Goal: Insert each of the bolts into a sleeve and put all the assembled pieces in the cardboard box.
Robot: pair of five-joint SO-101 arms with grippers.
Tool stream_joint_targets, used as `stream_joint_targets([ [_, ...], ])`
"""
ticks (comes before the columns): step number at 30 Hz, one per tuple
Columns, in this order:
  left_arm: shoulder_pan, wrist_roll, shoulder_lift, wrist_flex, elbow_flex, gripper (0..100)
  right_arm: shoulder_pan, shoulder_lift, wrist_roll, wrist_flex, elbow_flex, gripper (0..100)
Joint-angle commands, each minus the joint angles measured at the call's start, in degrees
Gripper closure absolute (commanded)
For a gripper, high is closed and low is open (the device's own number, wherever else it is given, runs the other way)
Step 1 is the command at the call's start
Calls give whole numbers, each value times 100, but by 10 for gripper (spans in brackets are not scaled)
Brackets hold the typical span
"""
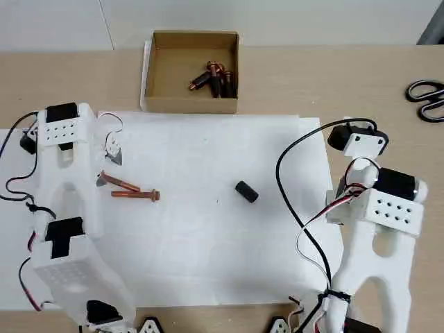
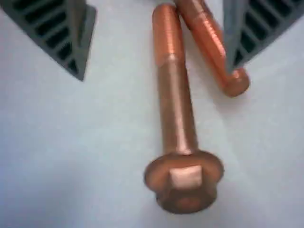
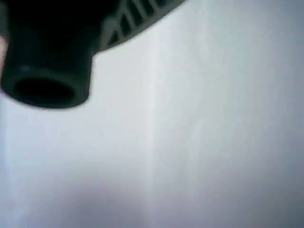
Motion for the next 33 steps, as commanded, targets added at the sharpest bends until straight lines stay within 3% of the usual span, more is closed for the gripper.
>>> stream_joint_targets([
  [1, -35, 26, -35, -18, 4, 813, 48, -127, 62, -92, -18, 994],
  [22, -35, 35, -35, -756, 690, 814, 57, -163, 62, -66, -9, 994],
  [30, -352, 26, 607, -1002, 664, 981, 57, -163, 62, -57, -9, 994],
  [33, -378, 26, 932, -976, 664, 994, 57, -163, 62, -48, -9, 994],
])
